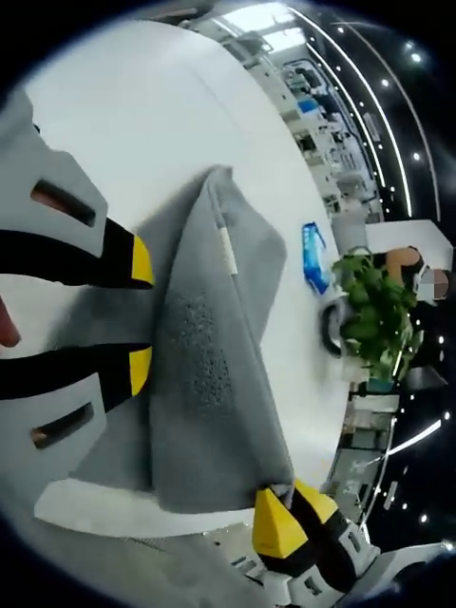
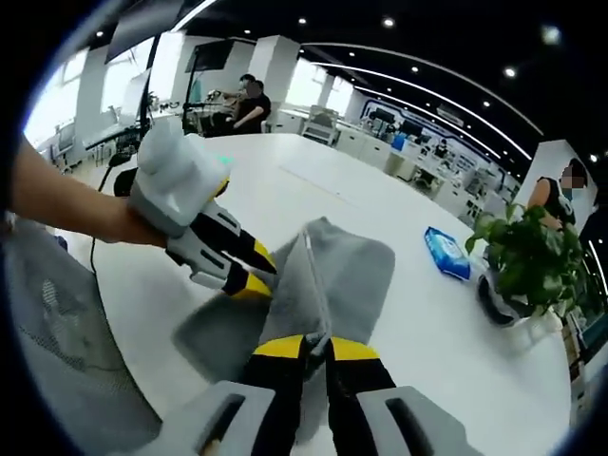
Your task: Open the folded towel by lifting each exposed corner and separating the folded layers until the towel lies flat within the target outline without major curled edges
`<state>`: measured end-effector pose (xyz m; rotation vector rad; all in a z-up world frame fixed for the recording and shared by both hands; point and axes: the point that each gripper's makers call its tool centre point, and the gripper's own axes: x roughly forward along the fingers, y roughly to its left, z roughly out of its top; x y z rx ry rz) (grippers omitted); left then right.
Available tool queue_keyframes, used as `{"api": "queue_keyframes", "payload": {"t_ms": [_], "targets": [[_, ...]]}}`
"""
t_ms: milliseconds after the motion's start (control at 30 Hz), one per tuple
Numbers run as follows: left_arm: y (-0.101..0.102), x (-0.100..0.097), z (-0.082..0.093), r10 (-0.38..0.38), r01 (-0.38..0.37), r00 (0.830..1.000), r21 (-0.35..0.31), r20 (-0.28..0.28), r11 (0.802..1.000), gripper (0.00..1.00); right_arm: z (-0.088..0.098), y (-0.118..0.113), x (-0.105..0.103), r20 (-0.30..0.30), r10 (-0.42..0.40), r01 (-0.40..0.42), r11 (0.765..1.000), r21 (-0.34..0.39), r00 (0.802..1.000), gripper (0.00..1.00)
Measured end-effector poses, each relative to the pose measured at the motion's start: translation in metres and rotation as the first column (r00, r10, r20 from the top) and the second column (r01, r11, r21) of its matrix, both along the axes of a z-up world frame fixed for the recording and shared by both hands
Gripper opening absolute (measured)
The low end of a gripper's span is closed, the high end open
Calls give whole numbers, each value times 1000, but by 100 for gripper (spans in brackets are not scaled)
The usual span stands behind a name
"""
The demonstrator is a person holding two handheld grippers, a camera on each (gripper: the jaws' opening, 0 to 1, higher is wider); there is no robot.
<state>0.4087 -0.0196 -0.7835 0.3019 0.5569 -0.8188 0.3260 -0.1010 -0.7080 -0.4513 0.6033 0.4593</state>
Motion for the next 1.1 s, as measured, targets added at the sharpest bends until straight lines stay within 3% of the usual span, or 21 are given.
{"api": "queue_keyframes", "payload": {"t_ms": [100, 133, 167, 200, 400, 700, 1100], "targets": [[11, 9, -17, 37, -34, 999, 124, -22, 992, 22, 3, -10, 1, 1, -26, 26, 1000, 3, 1000, 5], [11, 9, -20, 35, -31, 999, 125, -27, 992, 22, 3, -12, 2, 2, -33, 33, 999, 7, 999, 5], [6, 10, -15, 29, -28, 999, 68, -16, 997, 21, 3, -14, 3, 2, -42, 42, 999, 11, 999, 5], [9, 7, -16, 68, -65, 996, 53, -50, 996, 21, 3, -16, 5, 3, -51, 51, 999, 16, 999, 5], [12, 10, -17, 84, -84, 994, 13, -64, 996, 21, -4, -26, 9, -14, -73, 73, 997, 26, 997, 5], [14, 9, -17, 99, -99, 994, -4, -40, 995, 19, -13, -50, 7, -32, -133, 134, 991, 23, 991, 5], [27, 12, -17, 130, -130, 991, 4, -40, 992, 17, -35, -71, -14, -83, -210, 213, 977, 32, 974, 5]]}}
